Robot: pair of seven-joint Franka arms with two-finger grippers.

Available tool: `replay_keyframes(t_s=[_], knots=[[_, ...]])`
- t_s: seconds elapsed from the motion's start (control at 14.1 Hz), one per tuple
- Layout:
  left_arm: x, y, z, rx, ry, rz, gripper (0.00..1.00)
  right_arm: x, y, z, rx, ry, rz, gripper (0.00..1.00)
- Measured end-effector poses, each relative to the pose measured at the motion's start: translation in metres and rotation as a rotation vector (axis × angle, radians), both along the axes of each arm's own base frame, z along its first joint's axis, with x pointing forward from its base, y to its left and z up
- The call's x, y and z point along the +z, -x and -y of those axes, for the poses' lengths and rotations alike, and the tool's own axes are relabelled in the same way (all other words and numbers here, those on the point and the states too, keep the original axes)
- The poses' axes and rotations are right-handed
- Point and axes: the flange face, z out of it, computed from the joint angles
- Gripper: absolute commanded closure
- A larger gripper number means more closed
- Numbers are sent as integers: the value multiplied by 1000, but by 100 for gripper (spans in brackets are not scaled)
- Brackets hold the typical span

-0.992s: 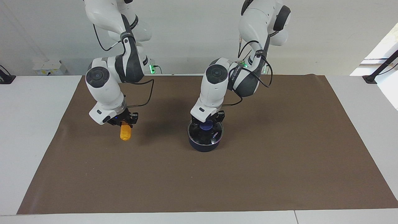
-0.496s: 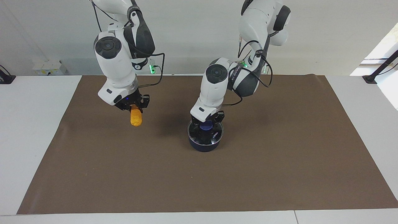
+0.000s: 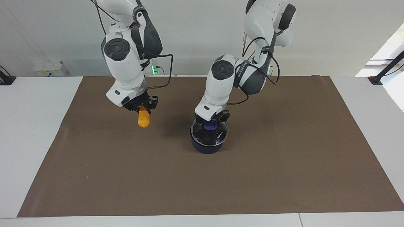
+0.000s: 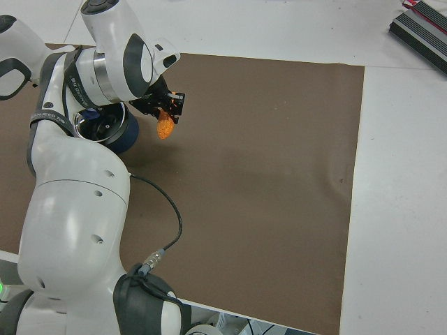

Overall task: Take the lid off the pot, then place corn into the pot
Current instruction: 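Lift the lid aside with the left gripper while the right gripper carries the corn, then lower the corn into the pot with the right gripper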

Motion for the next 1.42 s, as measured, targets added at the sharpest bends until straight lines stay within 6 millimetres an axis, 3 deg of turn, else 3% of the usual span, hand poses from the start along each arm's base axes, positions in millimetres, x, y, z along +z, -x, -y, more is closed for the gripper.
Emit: replay_keyframes(t_s=[0.14,0.28,0.35,0.5,0.71,0.85,0.99,1.13,1.2,1.42], knots=[[41,-9,-35,49,11,16,100,0,0,0,0,-1,2,100],[79,-23,-88,101,20,34,100,2,-1,-10,-5,-16,24,100],[89,-30,-119,105,11,25,100,3,0,-28,-25,-34,47,100],[91,-48,-184,82,-8,-8,100,3,10,-87,-70,-53,81,100],[62,-74,-311,35,-12,-52,100,-9,19,-182,-100,-83,72,100],[29,-70,-400,8,-1,-48,100,-38,15,-238,-125,-83,57,100],[-9,-55,-463,-7,-1,-31,100,-72,9,-271,-116,-57,89,100],[-46,-44,-496,4,-11,-5,100,-99,3,-273,-115,-44,90,100],[-63,-39,-501,6,-14,3,100,-109,1,-268,-120,-37,84,100],[-89,-33,-490,-14,-15,10,100,-122,-1,-261,-128,-46,92,100]])
